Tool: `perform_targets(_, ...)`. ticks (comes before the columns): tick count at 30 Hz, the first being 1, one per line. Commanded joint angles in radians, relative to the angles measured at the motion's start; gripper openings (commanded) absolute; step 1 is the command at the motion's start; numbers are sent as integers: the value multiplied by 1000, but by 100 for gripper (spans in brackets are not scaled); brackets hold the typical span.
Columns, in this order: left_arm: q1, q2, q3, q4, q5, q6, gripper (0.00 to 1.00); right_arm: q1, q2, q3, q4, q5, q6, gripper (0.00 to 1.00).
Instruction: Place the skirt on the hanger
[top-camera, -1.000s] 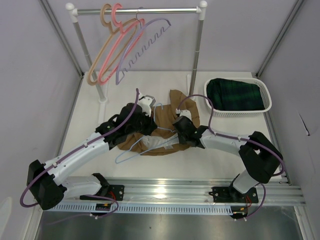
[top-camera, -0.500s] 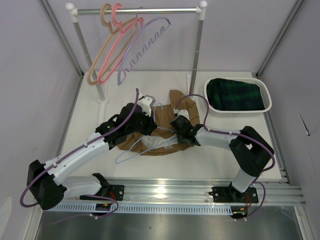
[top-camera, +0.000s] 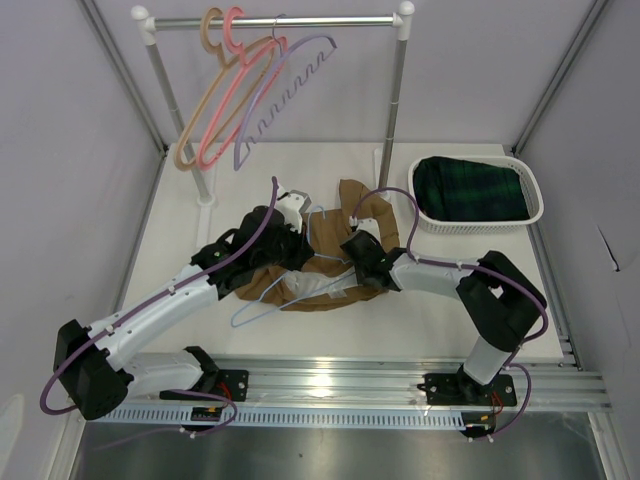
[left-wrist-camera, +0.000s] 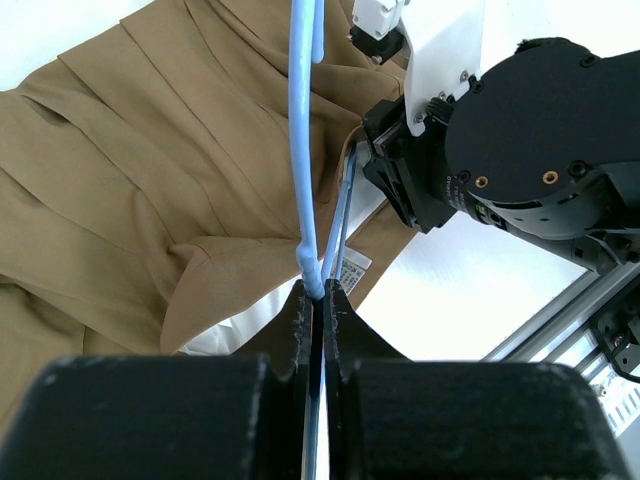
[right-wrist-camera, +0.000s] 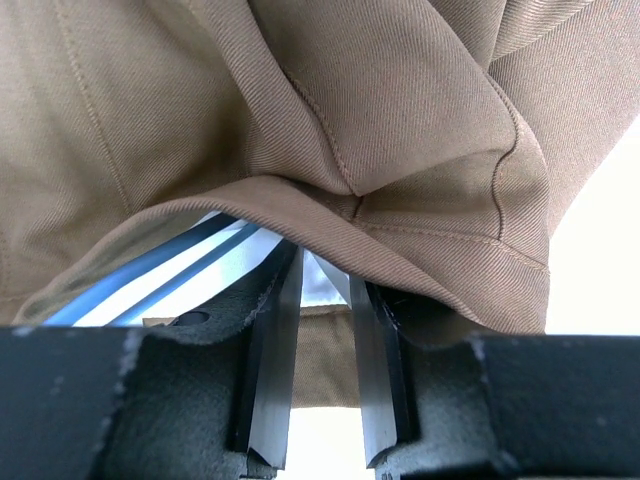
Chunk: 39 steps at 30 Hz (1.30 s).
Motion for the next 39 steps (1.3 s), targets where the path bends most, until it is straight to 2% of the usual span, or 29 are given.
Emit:
perform_targets(1,-1,-22,26,29,-25,4,0,-7,19,7,54,13,15,31)
perform_targets(15,-1,-28,16,26,-22,4,0,-27,-21,7,51,-32,41,14)
perform_targets(29,-1,-24,1,58,71,12,0,-96,-179,-19,-29,-107,75,12)
perform_targets(39,-1,-34,-53,174,197,-2,0,-163,-224,-60,-3,-228,96,10)
